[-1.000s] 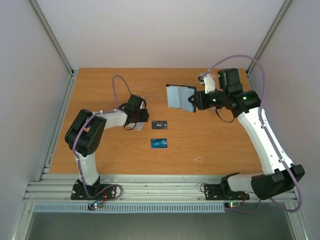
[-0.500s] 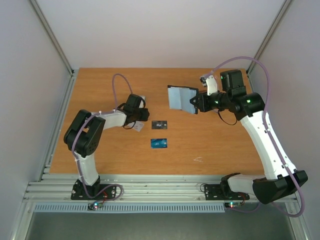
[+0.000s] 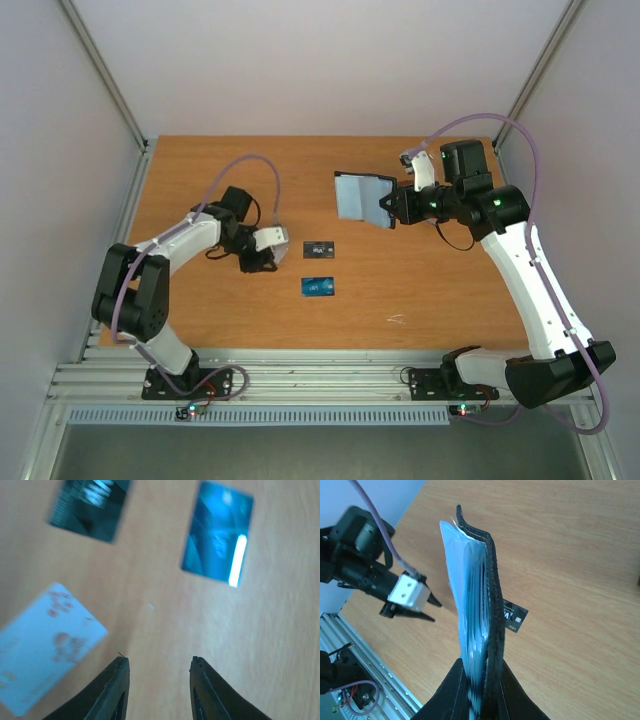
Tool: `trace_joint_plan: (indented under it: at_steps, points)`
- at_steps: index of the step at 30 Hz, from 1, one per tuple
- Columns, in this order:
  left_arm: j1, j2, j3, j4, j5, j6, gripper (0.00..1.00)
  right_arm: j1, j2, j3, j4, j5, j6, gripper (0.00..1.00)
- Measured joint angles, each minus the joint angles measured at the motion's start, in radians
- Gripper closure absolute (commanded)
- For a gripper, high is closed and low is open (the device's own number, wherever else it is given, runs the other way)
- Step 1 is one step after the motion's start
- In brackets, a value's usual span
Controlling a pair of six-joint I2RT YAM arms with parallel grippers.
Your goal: Take the credit cards out of the card holder
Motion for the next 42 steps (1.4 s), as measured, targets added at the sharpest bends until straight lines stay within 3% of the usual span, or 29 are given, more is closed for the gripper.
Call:
trace_joint_plan:
  at_steps: [2,8,14,42]
  points:
    - [-0.003,0.021,-0.015,-0.070,-0.023,0.122,0.71,0.000,-0.002,0.000,0.000,0.000,0.001,0.99]
    - [-0.037,0.070,-0.038,-0.019,-0.106,0.224,0.77,0.000,-0.033,-0.002,0.000,0.002,0.006,0.99]
    - [-0.049,0.142,-0.056,0.082,-0.179,0.227,0.78,0.000,-0.072,-0.002,-0.001,0.009,0.005,0.99]
    - [-0.087,0.210,0.018,0.188,-0.237,0.191,0.86,0.000,-0.073,-0.002,-0.024,0.021,-0.024,0.99]
